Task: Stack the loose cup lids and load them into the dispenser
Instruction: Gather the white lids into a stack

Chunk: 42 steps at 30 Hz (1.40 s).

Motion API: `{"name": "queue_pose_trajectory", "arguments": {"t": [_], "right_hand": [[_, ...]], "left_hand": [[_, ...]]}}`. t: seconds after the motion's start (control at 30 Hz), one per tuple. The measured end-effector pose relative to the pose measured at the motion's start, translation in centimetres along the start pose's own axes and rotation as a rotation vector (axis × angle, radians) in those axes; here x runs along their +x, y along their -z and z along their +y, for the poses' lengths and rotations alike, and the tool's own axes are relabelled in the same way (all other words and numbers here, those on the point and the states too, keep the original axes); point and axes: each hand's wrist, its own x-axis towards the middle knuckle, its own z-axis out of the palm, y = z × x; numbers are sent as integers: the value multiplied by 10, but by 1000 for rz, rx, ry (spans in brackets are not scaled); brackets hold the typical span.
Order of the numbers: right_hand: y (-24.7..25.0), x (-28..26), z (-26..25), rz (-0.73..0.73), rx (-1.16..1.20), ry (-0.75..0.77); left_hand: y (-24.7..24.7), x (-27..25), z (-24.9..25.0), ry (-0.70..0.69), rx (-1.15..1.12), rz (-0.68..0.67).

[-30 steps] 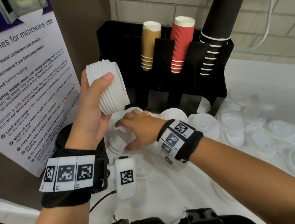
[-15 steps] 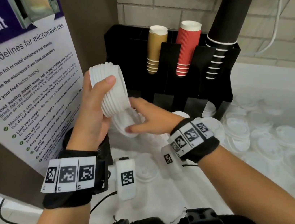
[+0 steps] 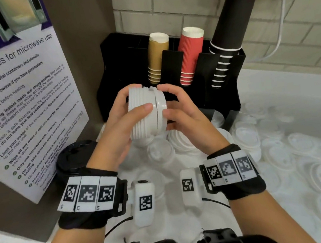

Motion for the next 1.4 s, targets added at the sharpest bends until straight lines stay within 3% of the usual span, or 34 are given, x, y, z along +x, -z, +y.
{"name": "queue_pose_trajectory", "arguments": {"t": [0.47,0.6,0.7,0.73,0.8,0.87,1.0,1.2,1.4], "right_hand": [[-9,8,-7,-62,-20,54],[-7,25,-7,-59,2,21],[-5,54,5,28,-272,-101],[-6,65,12,-36,-480,-149],[-15,83,29,-307,-899,-243],[-30,96,42,-498,-1123,-243],[-71,116,60,-605,-1192,-109],[-104,130,92,-563,-1374,-70],[-114,130,94,-616,-1307,-122]], "left_hand": [[4,2,-4,5,-18,58],[12,5,3,-55,-56,126],[21,8,13,-106,-105,196],[24,8,16,-120,-116,212],[30,8,21,-139,-129,240],[34,7,26,-139,-140,255],[40,6,31,-147,-129,260],[44,3,33,-133,-118,273],[41,1,34,-123,-113,264]]}}
